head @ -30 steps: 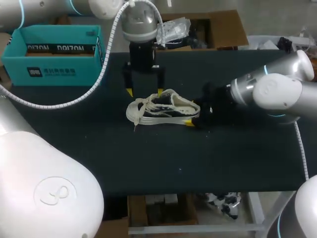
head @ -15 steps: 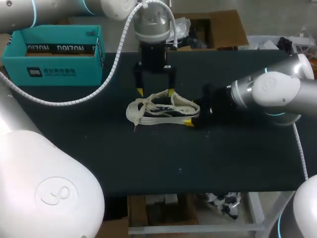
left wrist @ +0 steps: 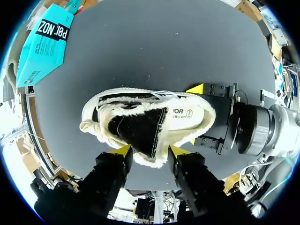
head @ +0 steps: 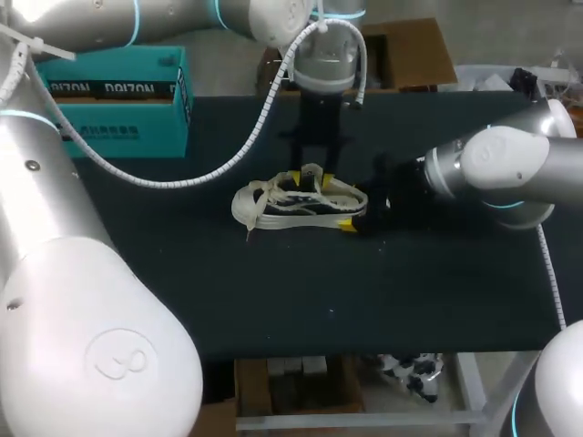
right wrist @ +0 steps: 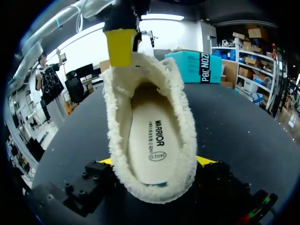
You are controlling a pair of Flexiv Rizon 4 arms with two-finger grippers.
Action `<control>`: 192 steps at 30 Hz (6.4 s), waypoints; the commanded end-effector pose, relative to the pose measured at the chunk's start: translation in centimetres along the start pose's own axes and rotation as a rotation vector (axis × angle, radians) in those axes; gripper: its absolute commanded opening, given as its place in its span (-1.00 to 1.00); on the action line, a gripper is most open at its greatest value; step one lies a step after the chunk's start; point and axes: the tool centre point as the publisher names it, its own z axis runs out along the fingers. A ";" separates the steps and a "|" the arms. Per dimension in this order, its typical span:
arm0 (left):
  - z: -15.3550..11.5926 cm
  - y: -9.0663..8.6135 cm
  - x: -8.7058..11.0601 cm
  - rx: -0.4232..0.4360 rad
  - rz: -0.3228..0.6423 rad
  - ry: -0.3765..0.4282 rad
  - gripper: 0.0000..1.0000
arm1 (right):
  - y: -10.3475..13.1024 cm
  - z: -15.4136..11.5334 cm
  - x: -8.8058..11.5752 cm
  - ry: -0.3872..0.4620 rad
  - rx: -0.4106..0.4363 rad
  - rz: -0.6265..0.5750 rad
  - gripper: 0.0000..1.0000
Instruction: Open the shoe tongue, take the insole out of the shoe, put the insole back into the shoe, and pack the shoe into the shoebox
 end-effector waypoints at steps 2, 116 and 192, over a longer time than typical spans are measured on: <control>0.3 -0.7 0.7 -0.031 -0.010 -0.107 -0.15 | -0.6 0.8 -0.4 0.005 -0.006 -0.001 -1.00; 1.9 -2.2 -2.8 0.126 1.818 0.190 -1.00 | -0.6 0.8 -0.4 0.005 -0.006 -0.001 -1.00; 19.3 -9.3 -0.2 0.381 1.602 -0.211 -0.20 | -0.6 0.8 -0.4 0.005 -0.006 -0.001 -1.00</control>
